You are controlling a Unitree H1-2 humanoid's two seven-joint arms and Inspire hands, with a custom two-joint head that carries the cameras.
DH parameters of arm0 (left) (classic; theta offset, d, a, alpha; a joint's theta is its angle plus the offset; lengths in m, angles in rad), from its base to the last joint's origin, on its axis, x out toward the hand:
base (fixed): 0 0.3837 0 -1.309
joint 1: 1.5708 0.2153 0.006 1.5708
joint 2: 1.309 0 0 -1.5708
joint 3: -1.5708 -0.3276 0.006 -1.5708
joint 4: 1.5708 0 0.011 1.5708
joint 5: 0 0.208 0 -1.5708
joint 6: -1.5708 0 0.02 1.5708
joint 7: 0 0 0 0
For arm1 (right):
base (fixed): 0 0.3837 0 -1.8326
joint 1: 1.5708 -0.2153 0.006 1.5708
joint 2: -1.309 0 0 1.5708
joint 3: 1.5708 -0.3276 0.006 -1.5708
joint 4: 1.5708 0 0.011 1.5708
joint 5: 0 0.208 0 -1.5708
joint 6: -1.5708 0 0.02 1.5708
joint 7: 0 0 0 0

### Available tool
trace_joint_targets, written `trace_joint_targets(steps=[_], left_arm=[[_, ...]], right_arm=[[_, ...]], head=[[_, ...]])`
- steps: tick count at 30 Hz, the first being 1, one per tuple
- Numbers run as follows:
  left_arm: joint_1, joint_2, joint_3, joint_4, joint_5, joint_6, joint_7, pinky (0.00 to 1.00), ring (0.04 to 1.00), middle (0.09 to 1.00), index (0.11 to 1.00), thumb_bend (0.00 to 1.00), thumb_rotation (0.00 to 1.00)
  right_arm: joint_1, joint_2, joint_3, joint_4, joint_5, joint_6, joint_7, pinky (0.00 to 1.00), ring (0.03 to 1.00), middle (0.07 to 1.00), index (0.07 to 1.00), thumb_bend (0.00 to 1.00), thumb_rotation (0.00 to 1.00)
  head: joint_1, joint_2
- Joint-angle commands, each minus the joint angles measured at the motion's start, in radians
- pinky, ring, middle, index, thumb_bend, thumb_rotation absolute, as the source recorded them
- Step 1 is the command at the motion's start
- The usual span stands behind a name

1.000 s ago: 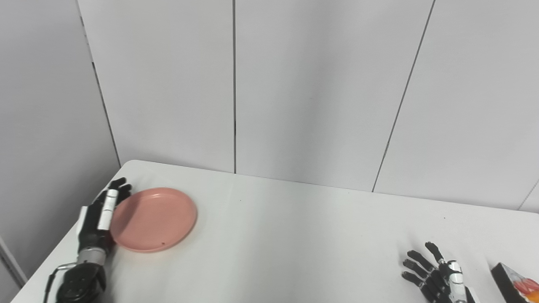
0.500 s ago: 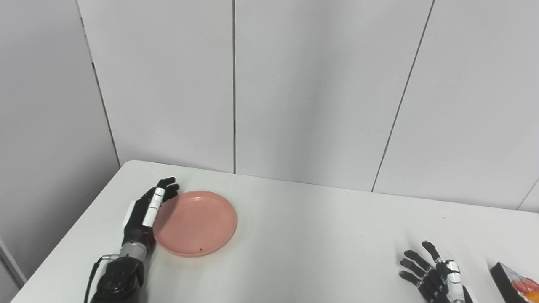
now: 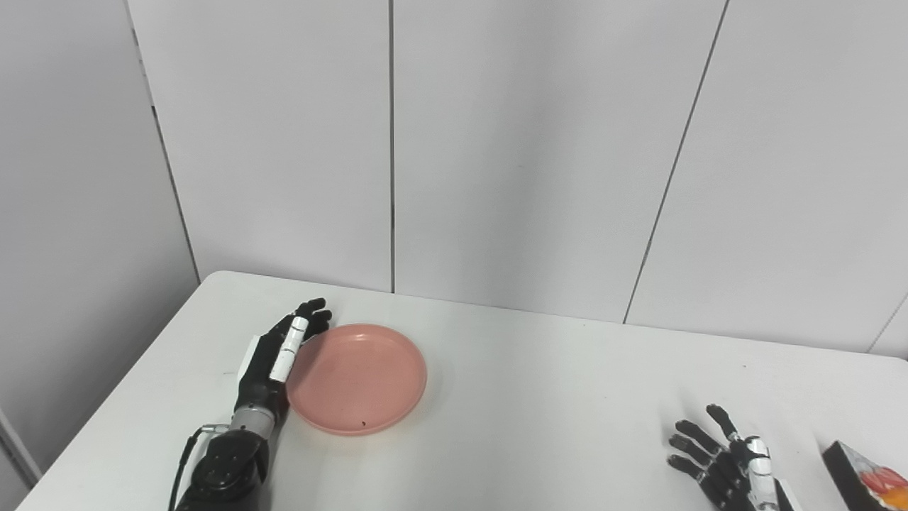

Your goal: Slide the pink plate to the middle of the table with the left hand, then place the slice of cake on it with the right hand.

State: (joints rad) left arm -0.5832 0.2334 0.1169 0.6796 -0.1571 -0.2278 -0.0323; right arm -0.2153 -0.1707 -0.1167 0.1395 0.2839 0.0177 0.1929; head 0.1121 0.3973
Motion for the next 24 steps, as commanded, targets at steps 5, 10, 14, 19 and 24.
trace_joint_targets(steps=[5, 10, 14, 19, 24], left_arm=[[-0.029, -0.046, -0.038, -0.008, 0.012, 0.013, -0.042, 0.78, 0.816, 0.775, 0.743, 0.82, 0.88], [-0.029, -0.072, -0.059, -0.027, 0.016, 0.024, -0.043, 0.79, 0.821, 0.788, 0.755, 0.82, 0.89], [-0.028, -0.107, -0.069, -0.050, 0.004, 0.043, -0.043, 0.78, 0.820, 0.792, 0.746, 0.80, 0.89], [-0.026, -0.150, -0.074, -0.076, -0.005, 0.071, -0.053, 0.79, 0.837, 0.806, 0.744, 0.80, 0.89], [-0.035, -0.187, -0.078, -0.059, -0.002, 0.062, -0.066, 0.81, 0.843, 0.807, 0.745, 0.79, 0.88]], right_arm=[[0.013, 0.008, 0.016, 0.026, -0.021, 0.010, 0.001, 0.73, 0.773, 0.791, 0.929, 0.80, 1.00], [0.015, 0.019, 0.021, 0.010, -0.030, 0.029, -0.012, 0.72, 0.765, 0.788, 0.927, 0.80, 1.00], [0.018, 0.034, 0.023, -0.011, -0.038, 0.052, -0.034, 0.71, 0.761, 0.778, 0.912, 0.80, 0.99], [0.025, 0.044, 0.031, -0.028, -0.045, 0.066, -0.050, 0.71, 0.761, 0.773, 0.913, 0.80, 0.98], [0.036, 0.054, 0.034, -0.060, -0.056, 0.093, -0.077, 0.69, 0.742, 0.760, 0.902, 0.80, 0.97]], head=[[-0.039, 0.012], [-0.086, 0.018], [-0.121, 0.023], [-0.180, 0.031], [-0.223, 0.042]])
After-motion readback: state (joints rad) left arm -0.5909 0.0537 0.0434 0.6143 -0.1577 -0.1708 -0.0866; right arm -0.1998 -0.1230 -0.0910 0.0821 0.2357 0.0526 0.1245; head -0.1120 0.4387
